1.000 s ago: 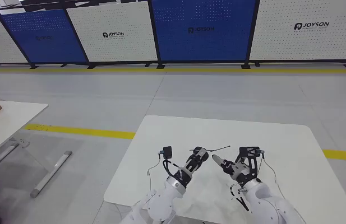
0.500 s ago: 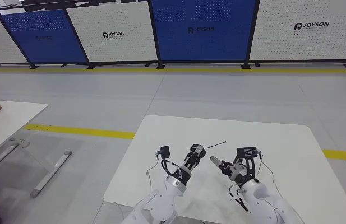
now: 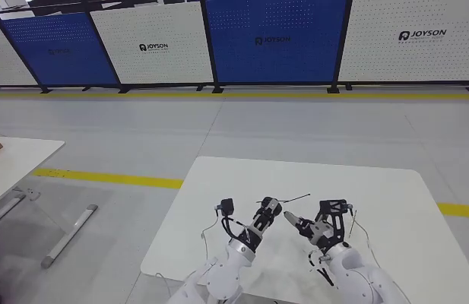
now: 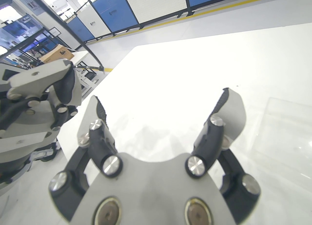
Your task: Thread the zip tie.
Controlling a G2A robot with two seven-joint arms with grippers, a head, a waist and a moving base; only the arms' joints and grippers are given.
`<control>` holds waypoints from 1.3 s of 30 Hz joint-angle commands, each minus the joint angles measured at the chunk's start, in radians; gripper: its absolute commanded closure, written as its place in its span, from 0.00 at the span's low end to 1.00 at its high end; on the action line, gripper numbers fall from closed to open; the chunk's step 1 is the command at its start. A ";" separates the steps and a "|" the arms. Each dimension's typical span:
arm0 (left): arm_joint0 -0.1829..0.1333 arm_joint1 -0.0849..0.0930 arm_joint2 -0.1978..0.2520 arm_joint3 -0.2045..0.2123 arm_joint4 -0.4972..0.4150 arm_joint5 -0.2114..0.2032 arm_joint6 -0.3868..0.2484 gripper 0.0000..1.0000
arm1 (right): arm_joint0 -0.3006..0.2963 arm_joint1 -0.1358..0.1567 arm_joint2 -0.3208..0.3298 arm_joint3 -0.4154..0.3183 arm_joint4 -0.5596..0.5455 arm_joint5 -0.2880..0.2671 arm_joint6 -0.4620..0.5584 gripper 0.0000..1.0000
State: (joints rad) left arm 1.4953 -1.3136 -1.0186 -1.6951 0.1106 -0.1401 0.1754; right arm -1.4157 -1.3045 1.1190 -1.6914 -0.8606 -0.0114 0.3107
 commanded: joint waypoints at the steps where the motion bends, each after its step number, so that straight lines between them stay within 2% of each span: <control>1: -0.003 -0.002 0.005 0.003 0.006 0.004 0.010 1.00 | 0.002 -0.001 -0.001 0.002 0.002 -0.002 -0.003 0.00; 3: -0.006 -0.004 0.010 0.006 0.009 0.007 0.018 1.00 | 0.003 -0.001 -0.003 0.002 0.004 -0.007 -0.005 0.24; 4: -0.008 -0.006 0.013 0.008 0.010 0.008 0.022 1.00 | 0.004 -0.001 -0.004 0.003 0.004 -0.009 -0.004 0.27; 5: -0.009 -0.007 0.015 0.008 0.011 0.009 0.024 1.00 | 0.005 -0.001 -0.005 0.004 0.004 -0.010 -0.003 0.34; 6: -0.010 -0.008 0.018 0.009 0.012 0.011 0.027 1.00 | 0.005 -0.001 -0.005 0.004 0.003 -0.011 -0.003 0.48; 7: -0.011 -0.009 0.020 0.008 0.013 0.012 0.029 1.00 | 0.005 -0.001 -0.005 0.004 0.003 -0.012 -0.003 0.51; 10: -0.011 -0.011 0.025 0.009 0.018 0.014 0.032 1.00 | 0.005 -0.002 -0.006 0.003 0.002 -0.014 -0.003 0.55; 25: -0.014 -0.017 0.042 0.017 0.025 0.027 0.005 1.00 | -0.002 0.000 -0.005 -0.010 -0.005 -0.047 -0.012 0.56; 39: 0.000 -0.019 0.044 0.009 0.036 0.020 -0.010 1.00 | 0.002 0.000 -0.010 -0.008 -0.012 -0.068 -0.016 0.72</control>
State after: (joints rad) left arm 1.4953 -1.3322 -0.9755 -1.6873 0.1453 -0.1200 0.1667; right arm -1.4143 -1.3046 1.1095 -1.7000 -0.8716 -0.0767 0.2954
